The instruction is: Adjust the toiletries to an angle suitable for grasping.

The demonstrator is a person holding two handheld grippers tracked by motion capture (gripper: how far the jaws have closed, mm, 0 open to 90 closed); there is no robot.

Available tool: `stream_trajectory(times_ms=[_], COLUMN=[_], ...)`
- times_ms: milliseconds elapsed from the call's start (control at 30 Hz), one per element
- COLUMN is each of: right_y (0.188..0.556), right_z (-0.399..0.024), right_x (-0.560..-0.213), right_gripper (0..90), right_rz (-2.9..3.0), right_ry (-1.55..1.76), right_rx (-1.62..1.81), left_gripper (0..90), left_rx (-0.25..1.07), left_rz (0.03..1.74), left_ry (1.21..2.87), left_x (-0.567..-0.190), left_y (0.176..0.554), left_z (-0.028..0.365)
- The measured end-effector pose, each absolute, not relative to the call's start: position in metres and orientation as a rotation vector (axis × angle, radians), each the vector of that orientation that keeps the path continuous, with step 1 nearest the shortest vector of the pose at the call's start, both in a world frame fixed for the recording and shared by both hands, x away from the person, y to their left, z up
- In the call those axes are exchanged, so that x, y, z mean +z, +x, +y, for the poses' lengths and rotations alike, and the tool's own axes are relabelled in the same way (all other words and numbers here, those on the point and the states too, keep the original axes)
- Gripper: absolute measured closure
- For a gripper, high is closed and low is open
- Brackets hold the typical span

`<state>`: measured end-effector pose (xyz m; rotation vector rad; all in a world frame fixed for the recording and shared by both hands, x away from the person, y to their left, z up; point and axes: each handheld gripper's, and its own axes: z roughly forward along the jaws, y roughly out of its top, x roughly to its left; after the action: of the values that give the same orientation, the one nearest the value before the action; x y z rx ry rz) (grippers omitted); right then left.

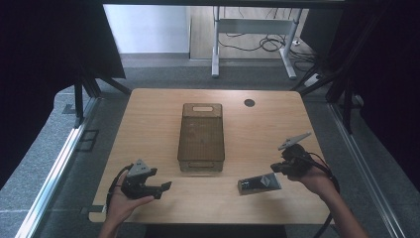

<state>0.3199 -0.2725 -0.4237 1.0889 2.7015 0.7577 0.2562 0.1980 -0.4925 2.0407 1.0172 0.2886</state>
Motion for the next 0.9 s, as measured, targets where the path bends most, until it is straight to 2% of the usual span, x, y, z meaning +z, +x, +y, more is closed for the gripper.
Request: stream_trajectory(times_ms=[667, 900], right_y=[0.305, 0.294], right_z=[-0.233, -0.211], right_x=[-0.453, -0.478], right_gripper=[90.0, 90.0], right_rz=[2.912, 2.995], right_ry=[1.038, 0.971], right_rx=[0.663, 0.633], left_gripper=[22.1, 22.2], left_rx=[0.254, 0.254], left_rz=[0.996, 1.001], left_ry=[2.076, 2.087], left_x=[-0.497, -0.497], left_y=[0.255, 0.254], left_z=[0.192, 0.191])
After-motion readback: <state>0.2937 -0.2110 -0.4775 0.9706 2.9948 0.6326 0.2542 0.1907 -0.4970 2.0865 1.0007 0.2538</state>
